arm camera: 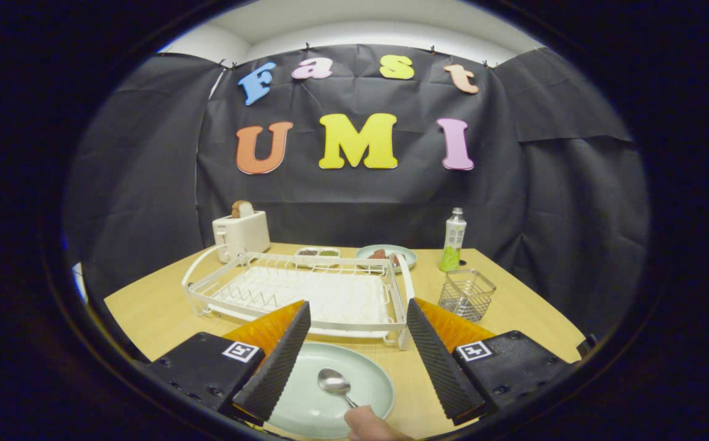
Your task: Take the plate from the dish rack, then take the spoon from the basket and place it into the plate.
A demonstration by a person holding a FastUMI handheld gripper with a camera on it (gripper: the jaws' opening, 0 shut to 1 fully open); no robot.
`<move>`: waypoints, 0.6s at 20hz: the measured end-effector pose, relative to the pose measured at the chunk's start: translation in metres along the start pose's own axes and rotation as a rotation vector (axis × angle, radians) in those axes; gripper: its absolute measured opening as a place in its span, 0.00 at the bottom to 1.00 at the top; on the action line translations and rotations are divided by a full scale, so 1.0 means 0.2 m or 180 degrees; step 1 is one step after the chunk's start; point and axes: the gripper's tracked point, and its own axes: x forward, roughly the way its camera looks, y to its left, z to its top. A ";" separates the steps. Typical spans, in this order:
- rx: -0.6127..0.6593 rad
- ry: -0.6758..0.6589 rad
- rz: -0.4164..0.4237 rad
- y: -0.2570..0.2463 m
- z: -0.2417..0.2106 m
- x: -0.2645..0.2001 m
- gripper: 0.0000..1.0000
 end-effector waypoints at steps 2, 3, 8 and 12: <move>-0.0015 -0.0036 -0.0022 0.00 0.01 -0.07 1.00; -0.0020 -0.0039 -0.0064 -0.01 0.01 -0.10 1.00; 0.0057 -0.0131 -0.0144 0.01 0.00 -0.31 1.00; -0.0107 -0.0303 -0.0292 0.04 0.01 -0.47 1.00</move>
